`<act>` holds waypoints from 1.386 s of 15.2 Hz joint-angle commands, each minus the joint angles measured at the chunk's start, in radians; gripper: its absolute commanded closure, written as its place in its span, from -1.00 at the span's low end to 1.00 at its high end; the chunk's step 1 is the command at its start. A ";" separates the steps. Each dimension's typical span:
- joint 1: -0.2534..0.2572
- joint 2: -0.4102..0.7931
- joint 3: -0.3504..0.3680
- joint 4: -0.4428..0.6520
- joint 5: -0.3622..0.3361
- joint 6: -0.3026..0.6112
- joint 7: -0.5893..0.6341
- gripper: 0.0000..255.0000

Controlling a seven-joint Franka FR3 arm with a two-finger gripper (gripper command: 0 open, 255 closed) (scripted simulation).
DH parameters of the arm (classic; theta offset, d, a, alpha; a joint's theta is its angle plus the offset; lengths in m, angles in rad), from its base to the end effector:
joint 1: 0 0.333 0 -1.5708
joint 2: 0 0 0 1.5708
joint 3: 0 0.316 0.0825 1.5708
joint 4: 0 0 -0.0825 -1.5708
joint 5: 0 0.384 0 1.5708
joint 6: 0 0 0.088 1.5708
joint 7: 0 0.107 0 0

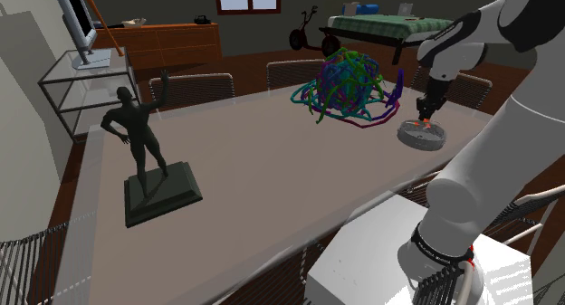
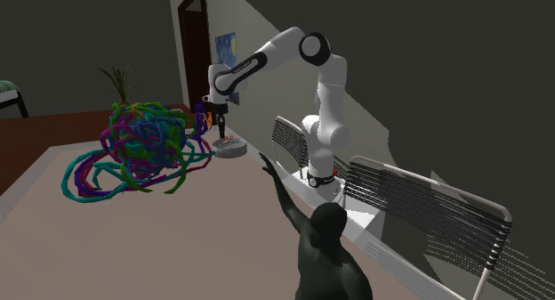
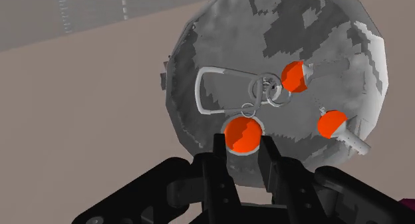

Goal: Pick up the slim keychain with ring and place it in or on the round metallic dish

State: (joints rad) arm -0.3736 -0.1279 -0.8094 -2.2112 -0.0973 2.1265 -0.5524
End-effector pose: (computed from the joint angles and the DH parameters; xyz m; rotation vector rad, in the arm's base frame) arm 0.1848 -0.4787 0.4167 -3.0108 0.8912 -0.0178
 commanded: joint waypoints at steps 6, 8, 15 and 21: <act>0.004 0.052 -0.015 -0.041 0.041 0.080 -0.032 1.00; 0.004 0.052 -0.015 -0.041 0.041 0.080 -0.032 1.00; 0.004 0.052 -0.015 -0.041 0.041 0.080 -0.032 -1.00; 0.001 -0.013 0.002 0.015 -0.009 -0.024 0.006 -1.00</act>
State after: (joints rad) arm -0.3714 -0.1243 -0.8111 -2.2125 -0.0939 2.1327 -0.5537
